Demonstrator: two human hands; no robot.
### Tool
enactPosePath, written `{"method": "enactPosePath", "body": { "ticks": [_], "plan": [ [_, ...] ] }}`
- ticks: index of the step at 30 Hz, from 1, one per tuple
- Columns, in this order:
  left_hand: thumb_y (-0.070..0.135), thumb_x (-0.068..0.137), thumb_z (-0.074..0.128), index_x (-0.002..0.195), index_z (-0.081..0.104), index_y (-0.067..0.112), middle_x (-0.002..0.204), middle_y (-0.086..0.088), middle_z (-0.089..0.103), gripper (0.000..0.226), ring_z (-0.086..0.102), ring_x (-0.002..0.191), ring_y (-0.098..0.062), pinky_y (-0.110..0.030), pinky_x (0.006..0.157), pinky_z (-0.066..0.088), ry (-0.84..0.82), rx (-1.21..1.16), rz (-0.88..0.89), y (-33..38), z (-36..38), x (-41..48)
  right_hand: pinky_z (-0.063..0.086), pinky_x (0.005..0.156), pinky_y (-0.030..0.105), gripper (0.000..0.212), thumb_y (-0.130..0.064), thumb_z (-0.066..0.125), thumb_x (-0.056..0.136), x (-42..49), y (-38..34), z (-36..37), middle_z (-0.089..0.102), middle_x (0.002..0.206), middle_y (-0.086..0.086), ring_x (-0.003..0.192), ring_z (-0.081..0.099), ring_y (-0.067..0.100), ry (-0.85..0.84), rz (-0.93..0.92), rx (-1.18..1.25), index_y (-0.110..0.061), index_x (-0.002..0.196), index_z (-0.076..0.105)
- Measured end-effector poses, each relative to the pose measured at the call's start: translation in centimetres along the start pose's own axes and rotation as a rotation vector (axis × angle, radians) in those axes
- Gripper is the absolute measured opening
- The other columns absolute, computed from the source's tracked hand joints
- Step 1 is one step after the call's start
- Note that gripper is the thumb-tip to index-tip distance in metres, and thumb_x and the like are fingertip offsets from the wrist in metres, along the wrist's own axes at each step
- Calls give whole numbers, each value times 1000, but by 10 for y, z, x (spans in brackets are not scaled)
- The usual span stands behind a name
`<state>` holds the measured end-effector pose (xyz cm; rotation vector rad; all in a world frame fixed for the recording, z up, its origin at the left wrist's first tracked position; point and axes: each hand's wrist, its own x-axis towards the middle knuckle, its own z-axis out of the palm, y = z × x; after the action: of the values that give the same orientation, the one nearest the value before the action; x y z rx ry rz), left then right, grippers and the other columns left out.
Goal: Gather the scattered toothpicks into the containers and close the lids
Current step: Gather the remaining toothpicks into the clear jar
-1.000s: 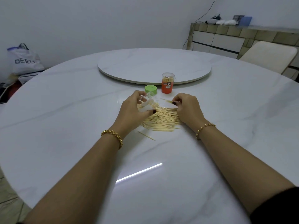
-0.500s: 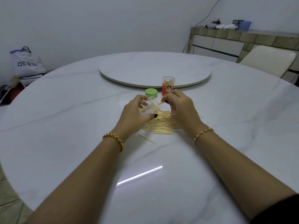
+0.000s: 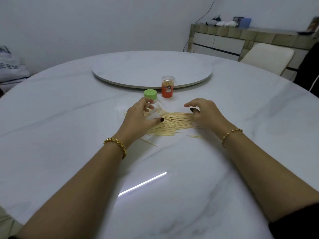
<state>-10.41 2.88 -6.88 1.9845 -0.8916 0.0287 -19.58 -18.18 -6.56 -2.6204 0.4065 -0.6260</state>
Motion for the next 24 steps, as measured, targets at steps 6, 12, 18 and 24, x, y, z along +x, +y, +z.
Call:
{"method": "enactPosePath", "body": {
  "ticks": [6, 12, 18, 24],
  "plan": [
    [32, 76, 79, 119, 49, 25, 111, 6, 59, 53, 53, 101, -7, -4, 72, 38, -21, -14, 37, 4, 4, -1, 26, 103, 18, 37, -14, 43, 99, -25, 14, -10, 51, 140, 1, 130, 44, 17, -202, 151, 48, -16, 134, 53],
    [31, 76, 79, 121, 50, 23, 111, 6, 59, 54, 53, 101, -7, -7, 72, 40, -20, -17, 45, 5, 4, -2, 25, 108, 32, 40, -22, 38, 101, -45, -5, 7, 47, 139, 5, 127, 41, 23, -260, 20, -28, -12, 139, 39],
    [29, 76, 79, 122, 51, 21, 111, 5, 60, 54, 55, 102, -10, -6, 72, 39, 29, -27, 16, 2, -3, 0, 11, 118, 36, 51, -27, 31, 103, -24, -25, 33, 22, 156, 7, 145, 14, 17, -258, -13, -104, -10, 149, 21],
    [27, 75, 80, 121, 52, 19, 108, 6, 59, 55, 54, 100, -10, -11, 74, 41, 88, -49, -5, -2, -9, 2, 12, 114, 36, 34, -19, 35, 101, 1, -34, 47, 49, 137, 11, 132, 39, 23, -166, -72, -125, -8, 127, 55]
  ]
}}
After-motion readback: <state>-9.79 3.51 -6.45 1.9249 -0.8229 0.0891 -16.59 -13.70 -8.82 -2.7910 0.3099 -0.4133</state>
